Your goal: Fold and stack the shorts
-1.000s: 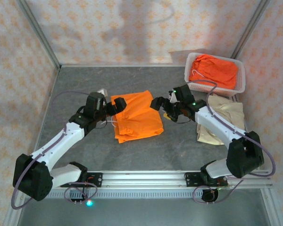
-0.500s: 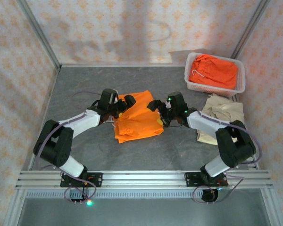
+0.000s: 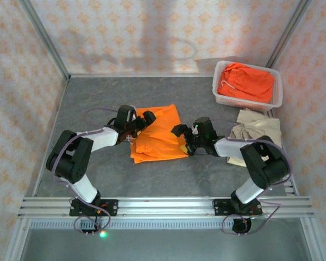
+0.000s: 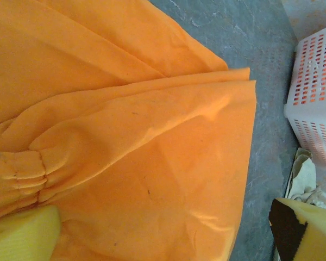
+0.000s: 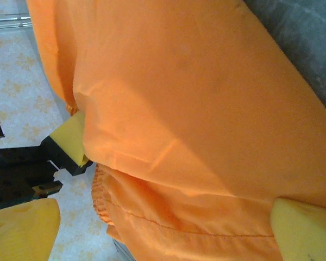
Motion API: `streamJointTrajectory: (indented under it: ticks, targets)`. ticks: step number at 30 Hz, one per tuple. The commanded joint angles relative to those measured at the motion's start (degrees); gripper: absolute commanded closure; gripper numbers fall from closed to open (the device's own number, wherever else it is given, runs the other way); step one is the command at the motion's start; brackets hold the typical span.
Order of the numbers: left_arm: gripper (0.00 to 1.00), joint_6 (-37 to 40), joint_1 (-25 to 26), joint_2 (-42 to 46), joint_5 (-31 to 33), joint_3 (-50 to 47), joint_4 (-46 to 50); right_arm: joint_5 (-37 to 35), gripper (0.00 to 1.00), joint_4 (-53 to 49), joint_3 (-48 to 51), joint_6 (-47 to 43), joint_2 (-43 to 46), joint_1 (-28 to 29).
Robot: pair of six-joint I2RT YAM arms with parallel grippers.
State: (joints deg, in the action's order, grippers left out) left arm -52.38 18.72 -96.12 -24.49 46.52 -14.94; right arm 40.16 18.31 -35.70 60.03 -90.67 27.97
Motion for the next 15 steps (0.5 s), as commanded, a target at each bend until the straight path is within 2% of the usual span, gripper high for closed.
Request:
streamJointTrajectory:
  ticks: [1,5,10,15]
  targets:
    - [0.0,2.08,-1.05,1.25,0.48,-2.89,0.98,-1.26,0.0,-6.06,3.41,0.57,0.78,0.53]
    - [0.0,2.75,-0.43,9.81,-0.6,-2.98,4.25,-2.75,0.0,-12.31,-0.53,-3.74,6.44,0.54]
    - [0.0,3.09,2.7,19.28,-0.56,-2.84,12.16,-13.46,0.0,-31.07,-9.48,-16.74,15.3,0.55]
    - [0.0,-0.87,6.58,21.42,-0.4,-7.08,10.46,-21.77,0.0,-41.82,-14.97,-24.35,19.22,-0.7]
